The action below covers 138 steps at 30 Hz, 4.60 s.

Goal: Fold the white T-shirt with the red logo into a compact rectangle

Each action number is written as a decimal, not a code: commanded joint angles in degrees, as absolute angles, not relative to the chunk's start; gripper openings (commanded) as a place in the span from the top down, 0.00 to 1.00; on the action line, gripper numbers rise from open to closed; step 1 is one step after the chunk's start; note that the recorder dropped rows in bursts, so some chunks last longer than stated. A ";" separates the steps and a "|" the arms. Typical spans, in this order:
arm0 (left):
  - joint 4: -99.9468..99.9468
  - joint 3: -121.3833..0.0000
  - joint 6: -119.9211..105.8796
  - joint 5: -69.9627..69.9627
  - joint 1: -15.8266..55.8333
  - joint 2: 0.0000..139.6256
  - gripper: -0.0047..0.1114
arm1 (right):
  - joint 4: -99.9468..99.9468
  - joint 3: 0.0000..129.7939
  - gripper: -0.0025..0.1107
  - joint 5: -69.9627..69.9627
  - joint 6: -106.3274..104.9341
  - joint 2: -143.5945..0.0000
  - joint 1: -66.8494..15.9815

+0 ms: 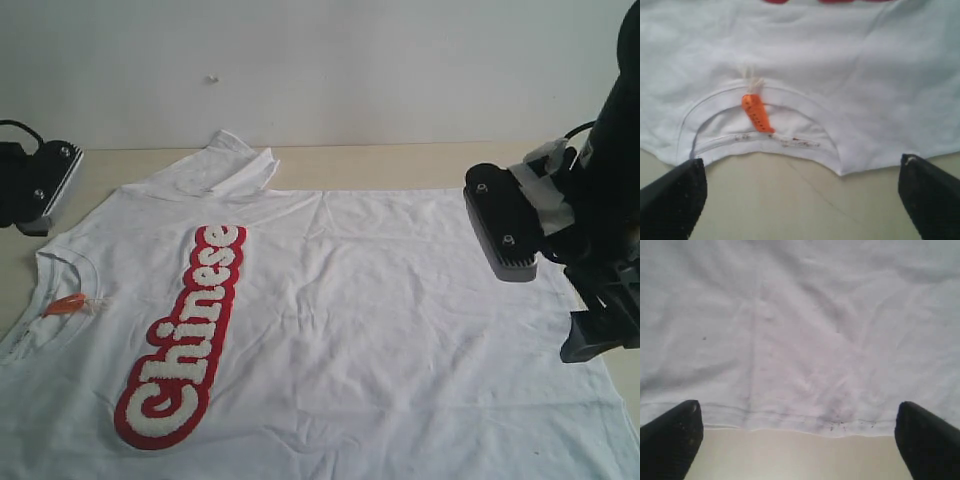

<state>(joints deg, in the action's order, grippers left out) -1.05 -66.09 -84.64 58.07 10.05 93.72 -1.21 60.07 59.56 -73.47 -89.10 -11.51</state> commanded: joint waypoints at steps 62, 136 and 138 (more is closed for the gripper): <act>5.42 -78.12 -95.73 53.86 2.56 123.10 0.07 | 5.55 67.80 0.05 47.87 -86.88 -116.79 3.81; 8.47 -75.36 -85.09 47.64 1.70 99.19 0.95 | -3.04 75.90 0.98 54.70 -75.99 -96.97 3.70; 8.47 -75.36 -85.09 47.64 1.70 96.94 0.95 | -4.10 76.01 0.98 54.67 -74.81 -95.66 3.70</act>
